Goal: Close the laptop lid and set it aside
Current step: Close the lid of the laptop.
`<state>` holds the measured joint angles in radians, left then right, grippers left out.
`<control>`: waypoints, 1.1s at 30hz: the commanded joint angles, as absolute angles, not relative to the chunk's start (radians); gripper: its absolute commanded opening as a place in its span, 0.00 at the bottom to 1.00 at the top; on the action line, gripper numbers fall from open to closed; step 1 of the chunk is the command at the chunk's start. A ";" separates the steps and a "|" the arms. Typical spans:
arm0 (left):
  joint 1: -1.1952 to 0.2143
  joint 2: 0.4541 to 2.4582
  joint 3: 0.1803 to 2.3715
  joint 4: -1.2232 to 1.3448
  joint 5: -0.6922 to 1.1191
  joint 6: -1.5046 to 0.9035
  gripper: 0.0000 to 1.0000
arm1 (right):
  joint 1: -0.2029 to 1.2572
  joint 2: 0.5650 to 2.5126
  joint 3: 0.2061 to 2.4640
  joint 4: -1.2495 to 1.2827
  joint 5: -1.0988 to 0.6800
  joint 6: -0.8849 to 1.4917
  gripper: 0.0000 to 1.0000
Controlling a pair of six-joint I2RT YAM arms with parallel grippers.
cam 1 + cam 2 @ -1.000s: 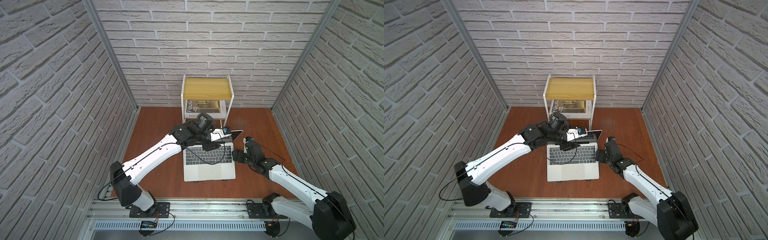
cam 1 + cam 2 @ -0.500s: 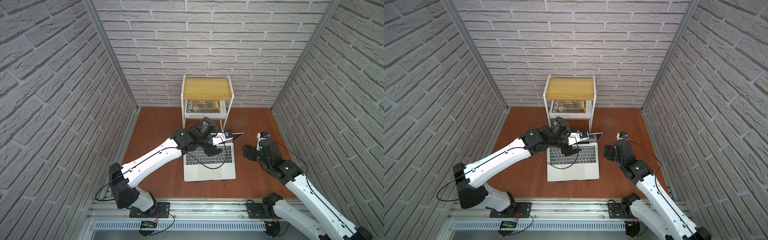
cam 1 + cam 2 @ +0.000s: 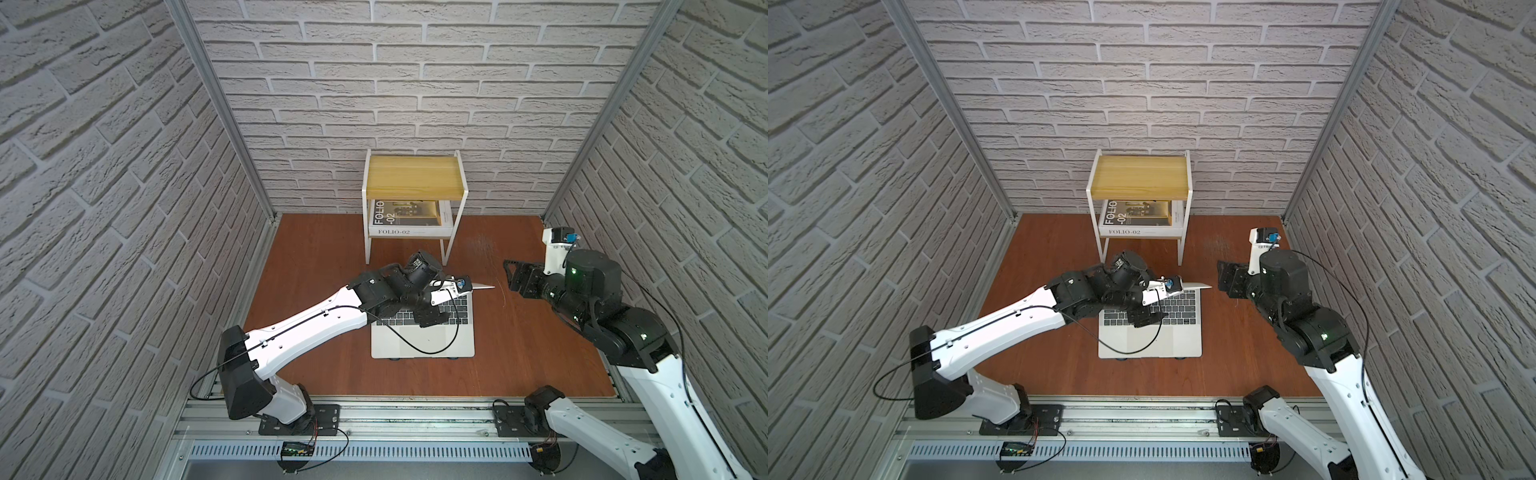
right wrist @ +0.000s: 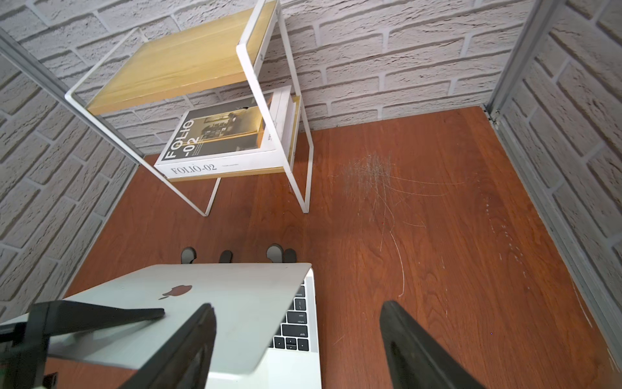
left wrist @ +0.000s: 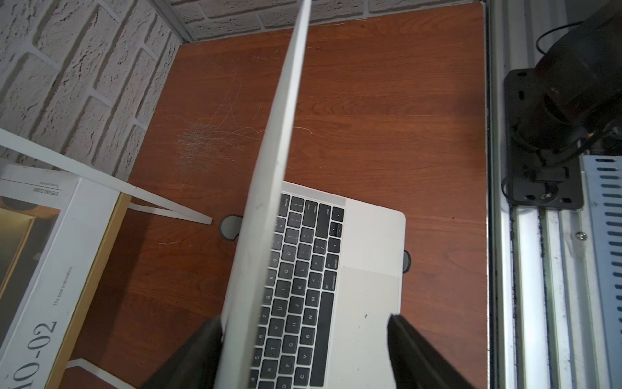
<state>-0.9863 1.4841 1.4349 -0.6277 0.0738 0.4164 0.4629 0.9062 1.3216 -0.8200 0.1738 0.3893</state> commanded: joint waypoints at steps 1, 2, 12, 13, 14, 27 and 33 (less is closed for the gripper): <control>-0.994 1.552 1.358 -0.717 0.144 0.367 0.81 | 0.497 0.986 1.360 -0.838 0.121 0.354 0.80; -0.995 1.551 1.359 -0.718 0.143 0.366 0.81 | 0.504 1.005 1.362 -0.829 0.119 0.354 0.80; -1.001 1.539 1.408 -0.762 0.144 0.324 0.98 | 0.547 1.099 1.260 -0.749 0.135 0.390 0.81; -1.006 1.537 1.421 -0.776 0.145 0.318 0.98 | 0.547 1.103 1.252 -0.744 0.137 0.392 0.81; -1.012 1.533 1.433 -0.787 0.145 0.316 0.98 | 0.548 1.108 1.245 -0.742 0.137 0.393 0.81; -1.060 1.358 1.419 -0.672 0.122 0.251 0.98 | 0.548 1.119 1.095 -0.697 0.114 0.415 0.81; -1.027 1.182 1.300 -0.442 0.069 0.187 0.99 | 0.548 1.121 1.016 -0.663 0.120 0.422 0.81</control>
